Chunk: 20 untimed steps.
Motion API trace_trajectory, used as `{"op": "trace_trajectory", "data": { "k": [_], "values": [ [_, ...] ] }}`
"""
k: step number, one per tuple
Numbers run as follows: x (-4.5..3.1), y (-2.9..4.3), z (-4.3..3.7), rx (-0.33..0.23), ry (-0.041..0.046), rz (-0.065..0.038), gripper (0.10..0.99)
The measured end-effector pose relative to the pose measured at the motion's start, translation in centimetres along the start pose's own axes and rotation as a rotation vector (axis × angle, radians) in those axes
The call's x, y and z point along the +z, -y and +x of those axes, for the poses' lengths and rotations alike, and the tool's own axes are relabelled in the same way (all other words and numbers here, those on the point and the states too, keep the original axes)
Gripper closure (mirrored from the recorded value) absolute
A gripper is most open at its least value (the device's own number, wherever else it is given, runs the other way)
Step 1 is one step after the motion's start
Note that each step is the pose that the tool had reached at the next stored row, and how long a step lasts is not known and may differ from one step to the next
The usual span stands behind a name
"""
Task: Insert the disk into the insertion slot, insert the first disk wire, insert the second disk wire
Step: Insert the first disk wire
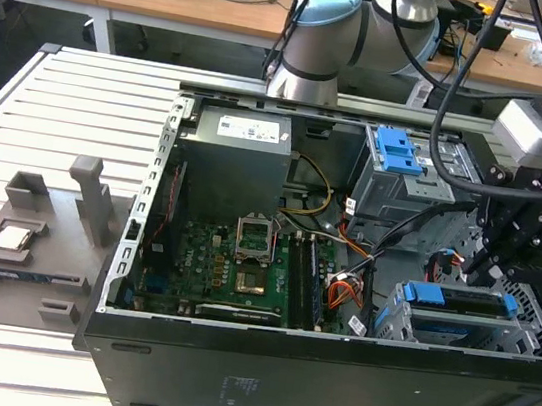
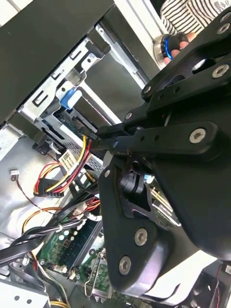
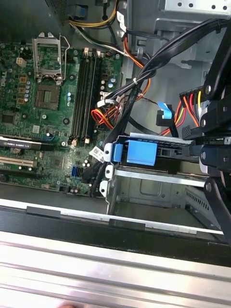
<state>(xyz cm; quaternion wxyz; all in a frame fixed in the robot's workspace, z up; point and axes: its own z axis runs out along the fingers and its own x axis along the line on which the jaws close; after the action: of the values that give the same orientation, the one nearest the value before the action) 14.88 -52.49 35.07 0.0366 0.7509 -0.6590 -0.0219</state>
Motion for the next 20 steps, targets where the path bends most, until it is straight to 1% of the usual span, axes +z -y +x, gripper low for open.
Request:
{"op": "trace_trajectory", "data": {
  "k": [1, 2, 4, 8, 9, 12, 16, 17, 20],
  "values": [
    [0.03, -0.04, 0.34, 0.000, 0.0111, 0.001, 0.922],
    [0.05, -0.09, 0.70, 0.001, 0.0205, 0.003, 0.922],
    [0.09, -0.15, 1.13, 0.003, 0.0355, 0.005, 0.922],
    [0.09, -0.15, 1.15, 0.004, 0.0360, 0.005, 0.922],
    [0.09, -0.15, 1.15, 0.011, 0.0366, 0.005, 0.922],
    [0.12, -0.15, 1.15, 0.069, 0.0412, 0.005, 0.922],
    [0.19, 0.03, 1.31, 0.070, 0.0414, 0.004, 0.922],
    [0.34, 0.15, 1.46, 0.070, 0.0417, 0.004, 0.922],
    [0.53, 0.29, 1.49, 0.070, 0.0415, 0.003, 0.922]
  ]
}}
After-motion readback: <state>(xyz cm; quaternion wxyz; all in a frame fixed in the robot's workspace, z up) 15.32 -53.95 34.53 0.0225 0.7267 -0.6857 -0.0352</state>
